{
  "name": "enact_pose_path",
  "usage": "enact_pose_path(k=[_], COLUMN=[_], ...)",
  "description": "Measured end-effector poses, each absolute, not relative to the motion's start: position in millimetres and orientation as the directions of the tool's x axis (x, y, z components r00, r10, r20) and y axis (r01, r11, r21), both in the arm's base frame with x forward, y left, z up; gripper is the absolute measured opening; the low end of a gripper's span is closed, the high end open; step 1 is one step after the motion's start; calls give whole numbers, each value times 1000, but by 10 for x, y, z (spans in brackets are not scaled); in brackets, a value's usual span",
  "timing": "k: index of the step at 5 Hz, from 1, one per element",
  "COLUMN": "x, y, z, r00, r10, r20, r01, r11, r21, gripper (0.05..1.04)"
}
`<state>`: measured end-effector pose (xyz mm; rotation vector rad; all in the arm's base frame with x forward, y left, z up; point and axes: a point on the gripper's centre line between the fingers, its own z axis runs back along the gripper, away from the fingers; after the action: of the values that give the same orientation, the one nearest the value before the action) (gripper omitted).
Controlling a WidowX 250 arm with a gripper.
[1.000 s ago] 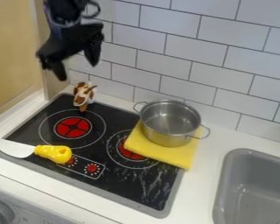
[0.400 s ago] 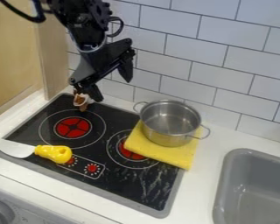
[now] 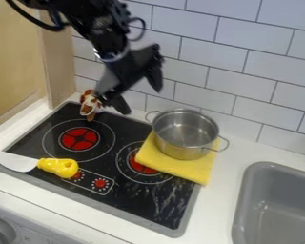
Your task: Move the silver pot to the lower right side of the burner
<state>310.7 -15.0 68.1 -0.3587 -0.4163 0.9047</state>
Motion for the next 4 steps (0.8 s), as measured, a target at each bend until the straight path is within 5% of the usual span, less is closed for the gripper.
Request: enact_pose_path(k=[4], x=[2973], y=[-343], z=[265], r00=[647], r10=[751], r20=[136], r01=[-680], r11=[648], r21=[-343], gripper=[999])
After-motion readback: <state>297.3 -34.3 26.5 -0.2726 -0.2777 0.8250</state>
